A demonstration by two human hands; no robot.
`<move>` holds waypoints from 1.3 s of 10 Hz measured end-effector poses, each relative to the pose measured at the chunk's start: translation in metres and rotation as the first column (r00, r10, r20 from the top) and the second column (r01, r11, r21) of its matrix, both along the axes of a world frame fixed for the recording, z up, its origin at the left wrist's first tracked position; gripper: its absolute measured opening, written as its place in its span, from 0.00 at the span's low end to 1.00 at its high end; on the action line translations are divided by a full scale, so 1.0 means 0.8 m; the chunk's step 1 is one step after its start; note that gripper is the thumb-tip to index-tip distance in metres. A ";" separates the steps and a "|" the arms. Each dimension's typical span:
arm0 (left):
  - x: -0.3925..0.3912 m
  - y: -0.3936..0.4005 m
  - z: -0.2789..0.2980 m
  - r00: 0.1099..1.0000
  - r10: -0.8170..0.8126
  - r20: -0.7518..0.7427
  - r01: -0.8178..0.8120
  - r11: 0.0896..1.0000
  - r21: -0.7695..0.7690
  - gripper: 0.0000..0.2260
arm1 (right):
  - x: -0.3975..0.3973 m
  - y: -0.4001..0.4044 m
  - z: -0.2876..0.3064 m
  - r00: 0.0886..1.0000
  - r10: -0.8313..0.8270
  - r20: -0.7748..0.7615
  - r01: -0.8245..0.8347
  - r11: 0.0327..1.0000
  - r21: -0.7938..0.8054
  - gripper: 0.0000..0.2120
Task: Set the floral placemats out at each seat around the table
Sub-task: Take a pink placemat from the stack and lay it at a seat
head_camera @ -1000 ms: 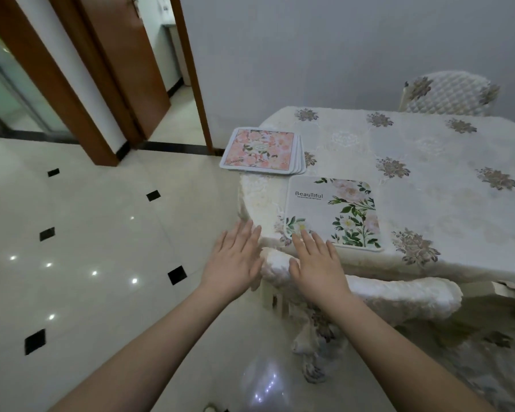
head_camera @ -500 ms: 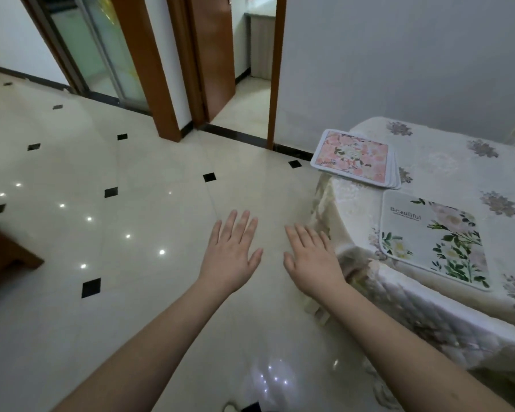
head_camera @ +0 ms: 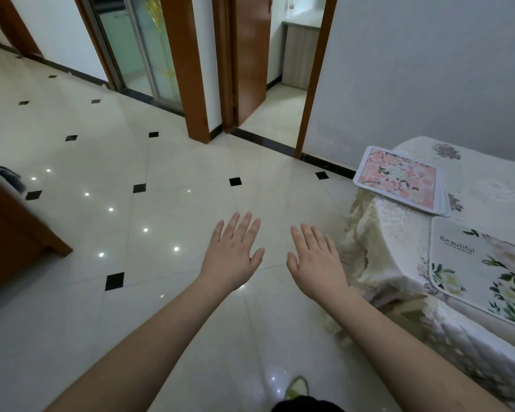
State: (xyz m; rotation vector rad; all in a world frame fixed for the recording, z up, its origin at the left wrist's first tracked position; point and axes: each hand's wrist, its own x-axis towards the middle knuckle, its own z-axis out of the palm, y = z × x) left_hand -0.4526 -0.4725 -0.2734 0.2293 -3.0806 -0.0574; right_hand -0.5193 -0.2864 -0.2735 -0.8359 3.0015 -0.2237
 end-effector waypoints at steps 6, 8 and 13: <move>-0.250 0.019 -0.019 0.993 -0.084 0.079 0.083 0.996 0.006 0.29 | -0.223 0.025 -0.034 0.993 -0.089 0.081 0.092 0.995 -0.040 0.29; -0.331 0.034 -0.011 0.988 -0.121 0.092 0.124 0.992 -0.031 0.29 | -0.298 0.036 -0.030 0.990 -0.107 0.092 0.112 0.993 -0.045 0.29; -0.458 -0.016 -0.032 0.983 -0.167 0.073 0.167 0.986 0.003 0.28 | -0.418 -0.007 -0.043 0.985 -0.133 0.107 0.136 0.990 -0.021 0.29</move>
